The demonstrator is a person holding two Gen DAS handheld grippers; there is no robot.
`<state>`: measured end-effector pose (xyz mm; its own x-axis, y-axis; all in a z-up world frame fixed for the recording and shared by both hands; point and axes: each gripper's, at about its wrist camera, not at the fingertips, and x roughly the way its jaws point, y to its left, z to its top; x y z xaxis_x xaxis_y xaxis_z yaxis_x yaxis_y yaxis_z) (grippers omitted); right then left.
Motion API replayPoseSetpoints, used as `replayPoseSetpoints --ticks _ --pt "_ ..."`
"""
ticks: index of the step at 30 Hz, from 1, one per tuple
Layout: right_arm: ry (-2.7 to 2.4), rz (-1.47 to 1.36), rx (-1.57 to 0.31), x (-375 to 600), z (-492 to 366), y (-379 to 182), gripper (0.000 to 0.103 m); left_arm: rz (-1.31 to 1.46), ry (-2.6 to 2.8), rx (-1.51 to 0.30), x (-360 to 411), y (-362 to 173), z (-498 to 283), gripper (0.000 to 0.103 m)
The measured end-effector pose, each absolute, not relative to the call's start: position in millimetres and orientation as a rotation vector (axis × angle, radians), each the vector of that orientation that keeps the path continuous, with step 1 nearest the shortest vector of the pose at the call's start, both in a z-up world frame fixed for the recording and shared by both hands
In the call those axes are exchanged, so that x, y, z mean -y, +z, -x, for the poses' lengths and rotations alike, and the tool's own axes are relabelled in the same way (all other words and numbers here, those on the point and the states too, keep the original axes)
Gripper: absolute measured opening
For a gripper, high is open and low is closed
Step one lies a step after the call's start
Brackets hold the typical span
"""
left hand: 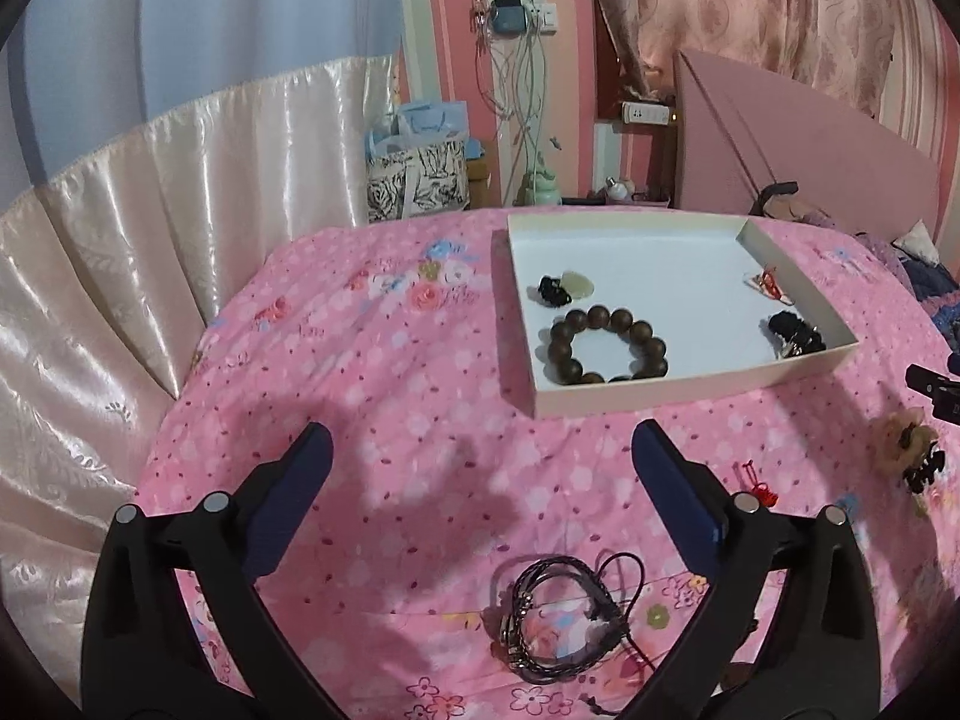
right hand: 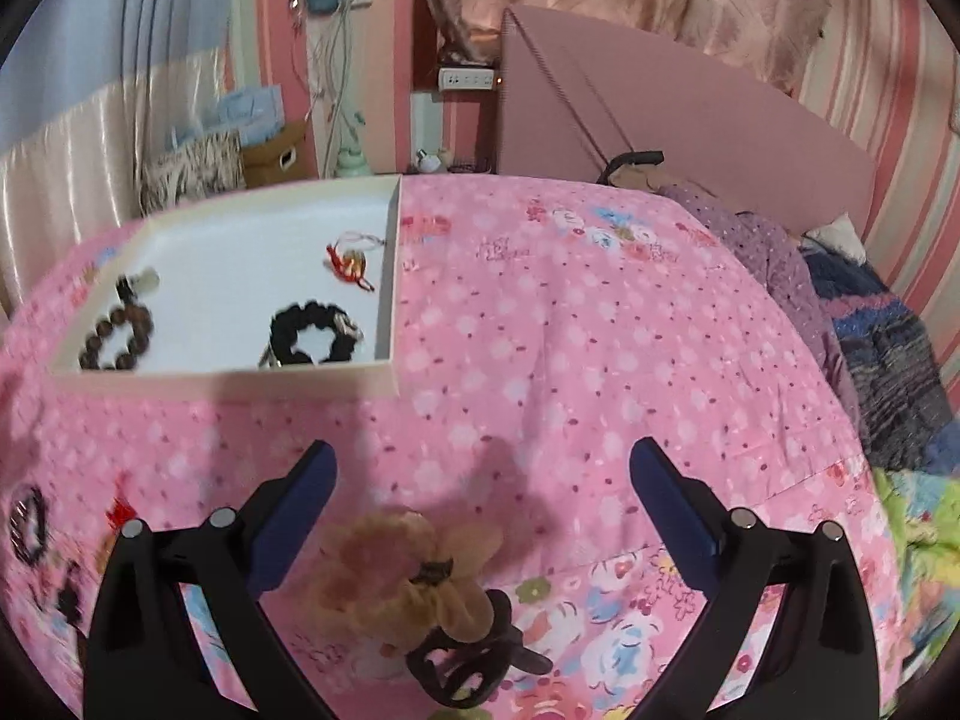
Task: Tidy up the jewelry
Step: 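Withdraw both tools from the tray toward the remaining jewelry, then grasp the red knot tassel with the right tool while the left tool grasps the black braided cord bracelet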
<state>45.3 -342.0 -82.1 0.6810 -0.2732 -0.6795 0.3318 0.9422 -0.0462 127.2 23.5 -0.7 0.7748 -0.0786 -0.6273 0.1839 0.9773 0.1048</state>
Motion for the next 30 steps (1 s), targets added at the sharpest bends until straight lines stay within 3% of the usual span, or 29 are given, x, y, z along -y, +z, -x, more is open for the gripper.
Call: replayPoseSetpoints --ticks 27,30 --pt "-0.342 -0.050 -0.810 342 -34 -97 0.097 -0.120 -0.197 -0.809 -45 -41 -118 0.097" --pt "-0.331 -0.060 -0.776 333 -31 -88 0.097 -0.130 -0.203 -0.821 -43 -43 -118 0.093"
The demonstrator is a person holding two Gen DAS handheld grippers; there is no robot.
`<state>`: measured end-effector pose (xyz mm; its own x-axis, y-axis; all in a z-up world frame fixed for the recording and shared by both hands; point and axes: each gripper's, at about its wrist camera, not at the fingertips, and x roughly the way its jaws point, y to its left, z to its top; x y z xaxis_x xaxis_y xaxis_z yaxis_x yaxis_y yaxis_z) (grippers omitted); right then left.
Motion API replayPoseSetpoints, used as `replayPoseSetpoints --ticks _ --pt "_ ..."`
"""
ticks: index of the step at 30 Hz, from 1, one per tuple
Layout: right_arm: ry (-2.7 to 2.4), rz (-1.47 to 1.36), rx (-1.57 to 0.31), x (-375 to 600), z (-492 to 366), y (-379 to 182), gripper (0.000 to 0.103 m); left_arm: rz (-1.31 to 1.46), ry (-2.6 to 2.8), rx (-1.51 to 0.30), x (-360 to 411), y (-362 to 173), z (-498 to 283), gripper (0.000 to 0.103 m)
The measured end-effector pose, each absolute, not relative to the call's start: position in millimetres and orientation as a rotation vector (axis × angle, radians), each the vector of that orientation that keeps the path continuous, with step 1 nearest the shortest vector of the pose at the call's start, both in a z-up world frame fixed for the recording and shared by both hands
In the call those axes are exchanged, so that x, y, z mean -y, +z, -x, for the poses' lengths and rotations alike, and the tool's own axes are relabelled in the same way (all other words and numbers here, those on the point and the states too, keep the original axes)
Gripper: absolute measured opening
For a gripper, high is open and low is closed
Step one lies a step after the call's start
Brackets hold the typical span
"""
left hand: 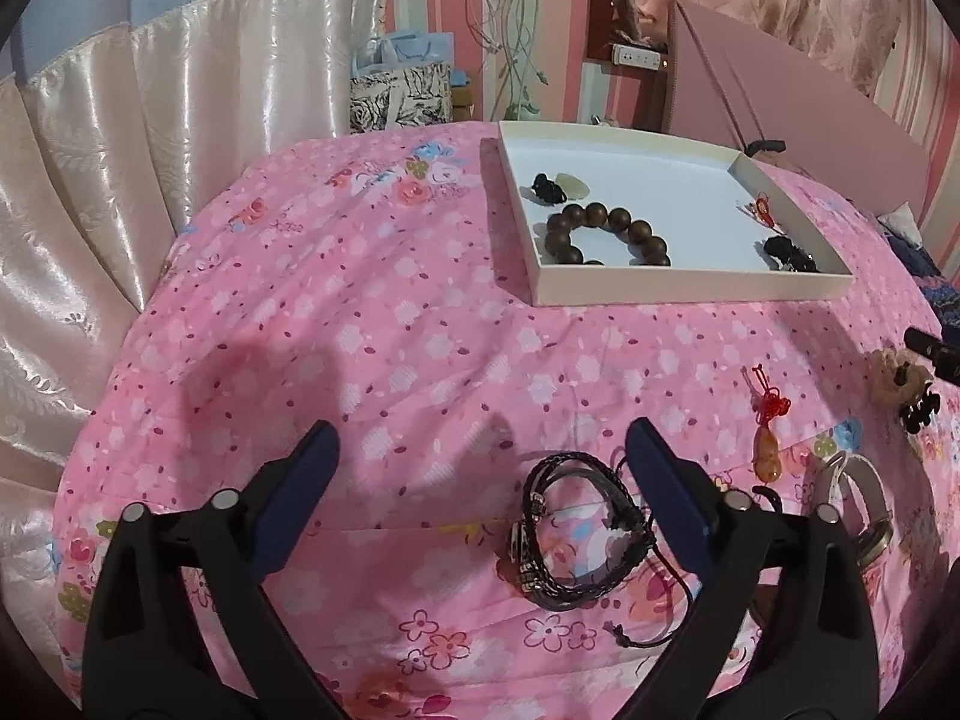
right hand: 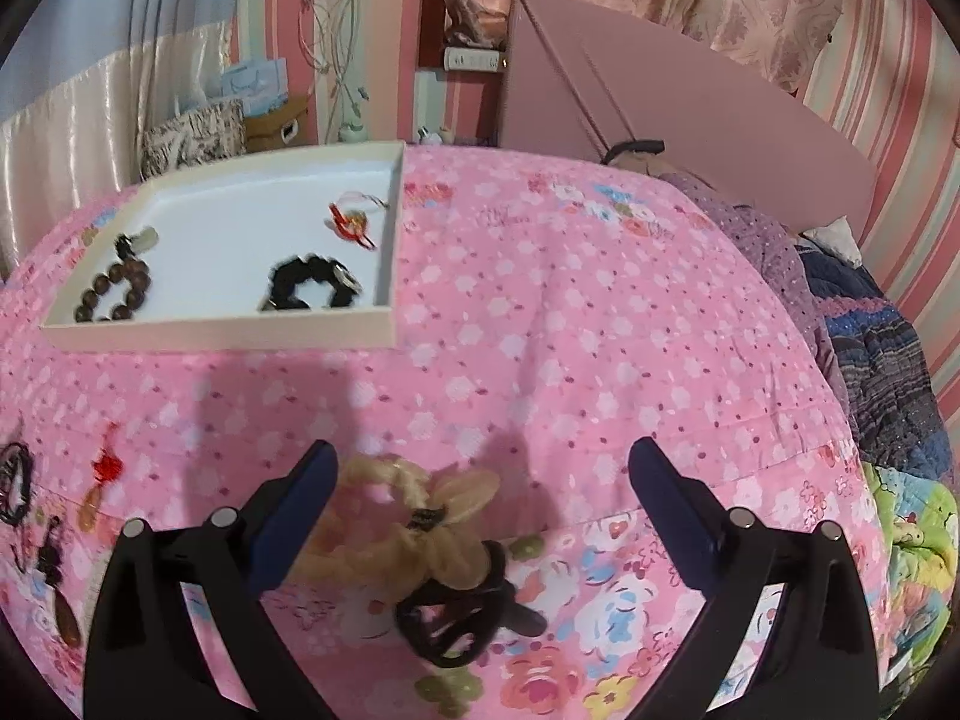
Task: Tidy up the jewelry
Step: 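Grasp the red knot tassel with the right tool while the left tool grasps the black braided cord bracelet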
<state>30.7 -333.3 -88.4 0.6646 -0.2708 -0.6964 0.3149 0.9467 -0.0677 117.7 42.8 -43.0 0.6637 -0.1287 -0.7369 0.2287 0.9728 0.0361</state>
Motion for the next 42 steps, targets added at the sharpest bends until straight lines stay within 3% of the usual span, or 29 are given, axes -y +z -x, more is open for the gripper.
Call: replayPoseSetpoints --ticks 8,18,24,30,33,36,39,42 --pt "-0.292 -0.080 -0.731 298 -26 -77 0.097 -0.129 -0.217 -0.829 -45 -42 -112 0.092" --pt "-0.160 -0.065 -0.765 225 -37 -82 0.080 -0.150 -0.212 -0.810 -47 -42 -103 0.090" --pt "-0.090 0.032 -0.827 179 -53 -94 0.077 -0.147 -0.216 -0.844 -51 -49 -108 0.083" --pt "-0.072 0.064 -0.901 162 -68 -111 0.064 -0.143 -0.236 -0.894 -50 -59 -113 0.075" --pt "-0.072 0.075 -0.941 161 -72 -122 0.055 -0.146 -0.259 -0.929 -46 -67 -115 0.070" --pt "-0.059 0.060 -0.950 164 -73 -126 0.053 -0.154 -0.280 -0.964 -41 -76 -118 0.056" --pt "-0.034 0.044 -0.951 164 -74 -126 0.038 -0.164 -0.280 -0.982 -38 -82 -121 0.043" --pt "-0.011 0.044 -0.953 161 -74 -127 0.029 -0.168 -0.290 -0.974 -35 -82 -120 0.028"
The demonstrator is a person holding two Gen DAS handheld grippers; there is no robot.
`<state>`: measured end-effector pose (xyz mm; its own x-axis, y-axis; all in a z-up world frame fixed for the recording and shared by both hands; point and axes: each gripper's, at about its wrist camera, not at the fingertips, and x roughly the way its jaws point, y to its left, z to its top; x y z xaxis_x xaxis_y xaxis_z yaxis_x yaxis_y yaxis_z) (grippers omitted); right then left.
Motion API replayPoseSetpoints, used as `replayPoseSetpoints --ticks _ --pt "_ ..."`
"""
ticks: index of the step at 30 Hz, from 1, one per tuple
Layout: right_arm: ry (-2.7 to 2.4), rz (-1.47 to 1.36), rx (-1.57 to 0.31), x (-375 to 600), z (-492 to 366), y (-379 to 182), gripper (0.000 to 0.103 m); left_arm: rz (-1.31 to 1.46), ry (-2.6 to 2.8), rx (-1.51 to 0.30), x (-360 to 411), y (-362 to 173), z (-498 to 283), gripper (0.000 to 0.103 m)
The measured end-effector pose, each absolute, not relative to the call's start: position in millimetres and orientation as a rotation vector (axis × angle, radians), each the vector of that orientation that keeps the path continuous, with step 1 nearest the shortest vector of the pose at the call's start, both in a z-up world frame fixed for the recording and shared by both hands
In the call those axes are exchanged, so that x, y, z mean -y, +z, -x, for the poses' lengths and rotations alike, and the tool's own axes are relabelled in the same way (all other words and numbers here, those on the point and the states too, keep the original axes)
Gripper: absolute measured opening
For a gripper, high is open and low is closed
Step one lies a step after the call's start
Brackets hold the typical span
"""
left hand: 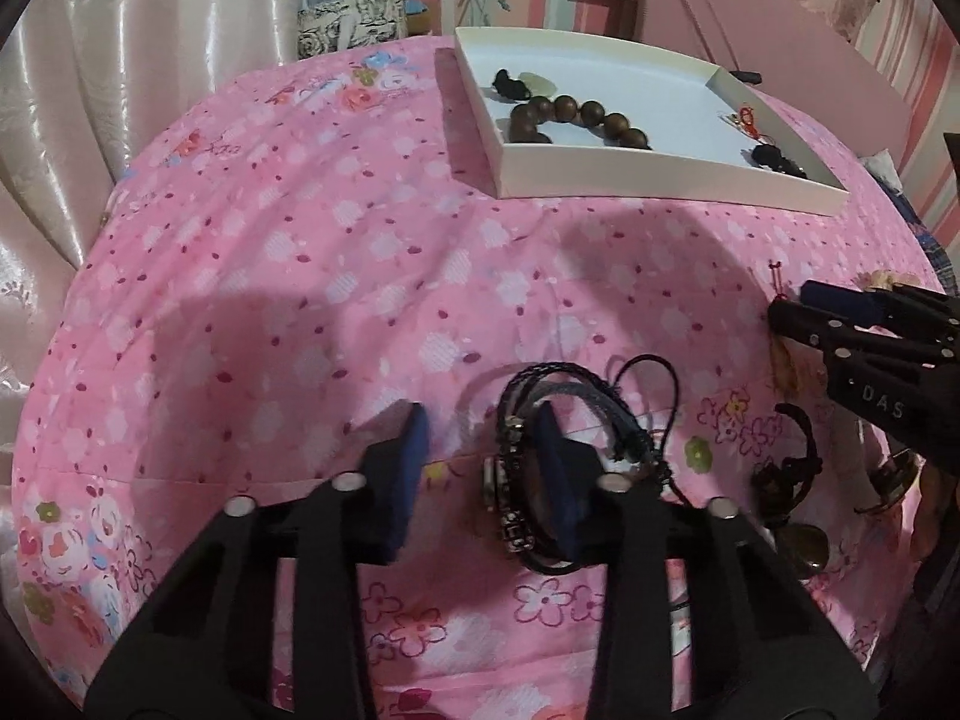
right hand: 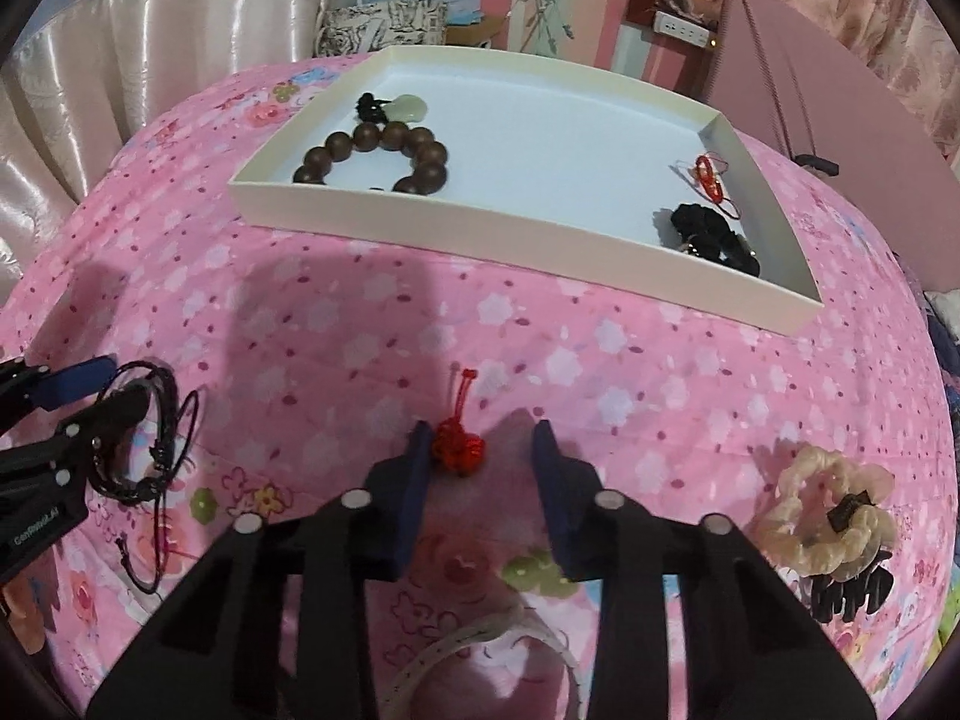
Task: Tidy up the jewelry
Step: 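Grasp the red knot tassel with the right tool while the left tool grasps the black braided cord bracelet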
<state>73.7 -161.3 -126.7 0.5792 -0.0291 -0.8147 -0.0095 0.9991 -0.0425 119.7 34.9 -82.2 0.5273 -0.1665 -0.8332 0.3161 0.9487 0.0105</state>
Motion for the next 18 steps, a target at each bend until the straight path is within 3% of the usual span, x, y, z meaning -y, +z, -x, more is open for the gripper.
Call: replayPoseSetpoints --ticks 5,18 --pt "0.020 0.041 -0.948 158 -72 -126 0.016 -0.195 -0.294 -0.958 -26 -83 -116 0.013" --pt "0.014 0.030 -0.869 171 -66 -111 0.013 -0.183 -0.284 -0.942 -23 -79 -122 0.010"
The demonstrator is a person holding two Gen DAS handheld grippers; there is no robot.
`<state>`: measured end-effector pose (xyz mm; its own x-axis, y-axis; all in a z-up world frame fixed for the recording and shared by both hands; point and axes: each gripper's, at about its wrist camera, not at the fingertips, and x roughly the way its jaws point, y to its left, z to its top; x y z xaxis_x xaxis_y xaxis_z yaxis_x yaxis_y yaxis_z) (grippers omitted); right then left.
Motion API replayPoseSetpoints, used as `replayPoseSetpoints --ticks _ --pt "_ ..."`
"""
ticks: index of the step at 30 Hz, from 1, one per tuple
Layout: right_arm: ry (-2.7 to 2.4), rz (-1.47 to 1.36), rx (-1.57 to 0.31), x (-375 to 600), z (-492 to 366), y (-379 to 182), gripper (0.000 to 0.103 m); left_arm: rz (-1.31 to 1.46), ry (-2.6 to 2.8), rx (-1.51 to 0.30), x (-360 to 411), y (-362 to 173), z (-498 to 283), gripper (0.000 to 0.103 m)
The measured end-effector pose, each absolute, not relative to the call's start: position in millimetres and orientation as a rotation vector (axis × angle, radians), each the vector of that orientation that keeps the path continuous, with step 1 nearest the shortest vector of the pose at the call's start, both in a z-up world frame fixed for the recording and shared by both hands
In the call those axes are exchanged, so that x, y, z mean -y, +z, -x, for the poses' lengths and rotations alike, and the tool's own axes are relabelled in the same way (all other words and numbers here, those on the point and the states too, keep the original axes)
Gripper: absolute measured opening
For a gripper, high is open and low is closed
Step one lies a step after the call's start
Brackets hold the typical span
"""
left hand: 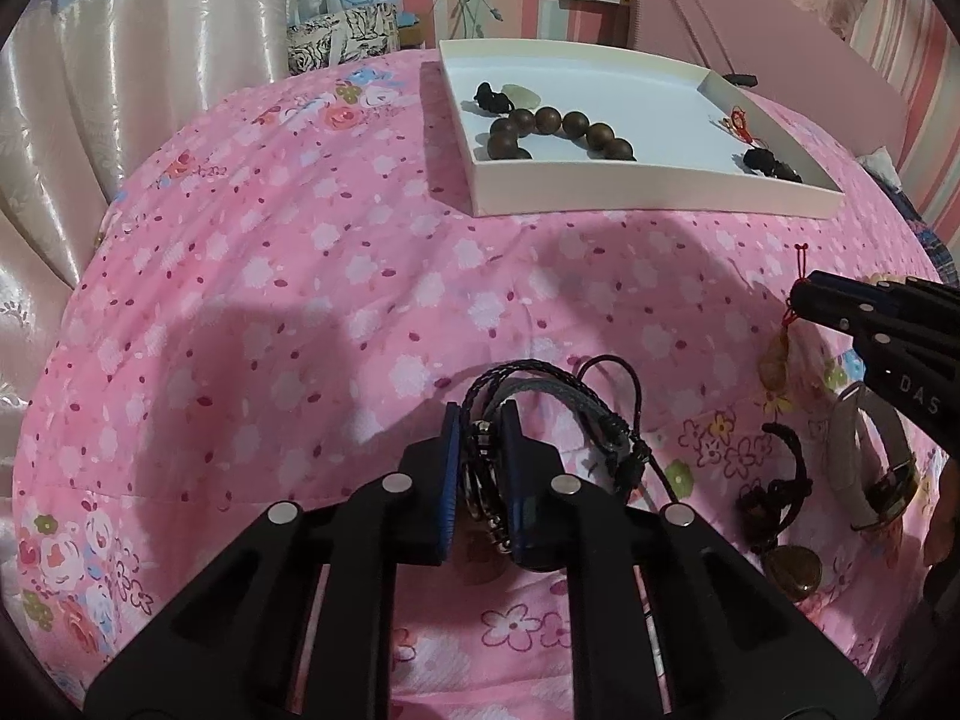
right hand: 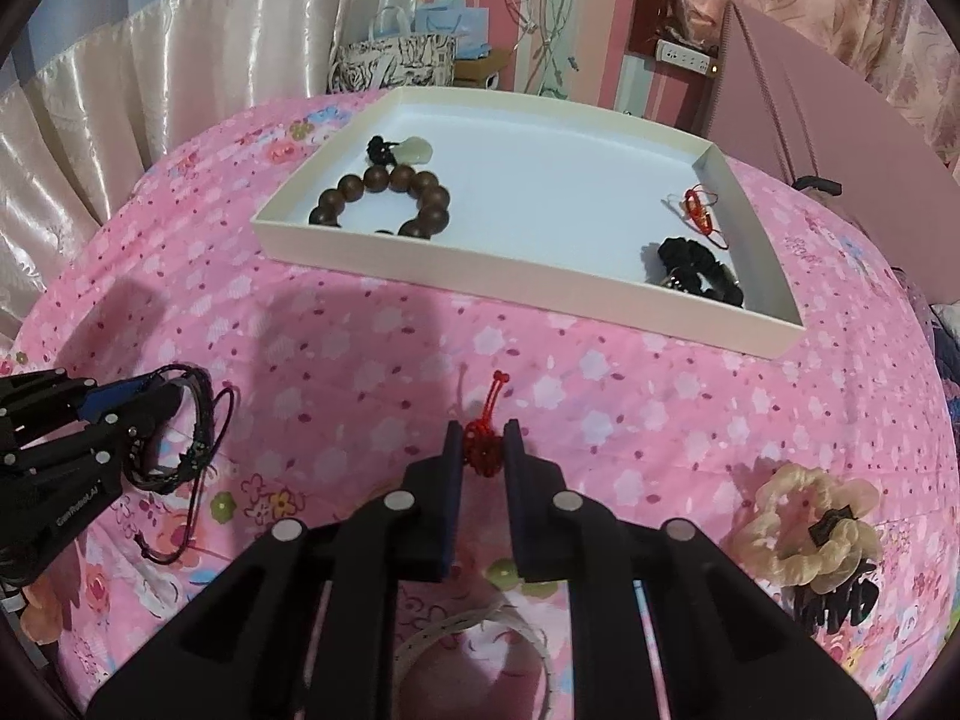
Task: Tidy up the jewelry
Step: 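Grasp the red knot tassel with the right tool while the left tool grasps the black braided cord bracelet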
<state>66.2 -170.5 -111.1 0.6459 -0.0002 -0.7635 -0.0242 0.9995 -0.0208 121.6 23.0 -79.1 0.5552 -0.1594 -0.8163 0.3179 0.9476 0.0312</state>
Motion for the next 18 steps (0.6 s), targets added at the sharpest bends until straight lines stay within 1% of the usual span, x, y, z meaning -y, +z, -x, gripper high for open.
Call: replayPoseSetpoints --ticks 4,10,18 --pt "0.000 0.027 -0.846 175 -65 -107 0.013 -0.194 -0.275 -0.921 -19 -73 -122 0.010" --pt "-0.040 0.019 -0.801 192 -66 -98 0.012 -0.186 -0.287 -0.855 -7 -49 -125 0.010" --pt "-0.086 -0.001 -0.687 225 -73 -67 0.011 -0.149 -0.357 -0.743 30 -1 -141 0.010"
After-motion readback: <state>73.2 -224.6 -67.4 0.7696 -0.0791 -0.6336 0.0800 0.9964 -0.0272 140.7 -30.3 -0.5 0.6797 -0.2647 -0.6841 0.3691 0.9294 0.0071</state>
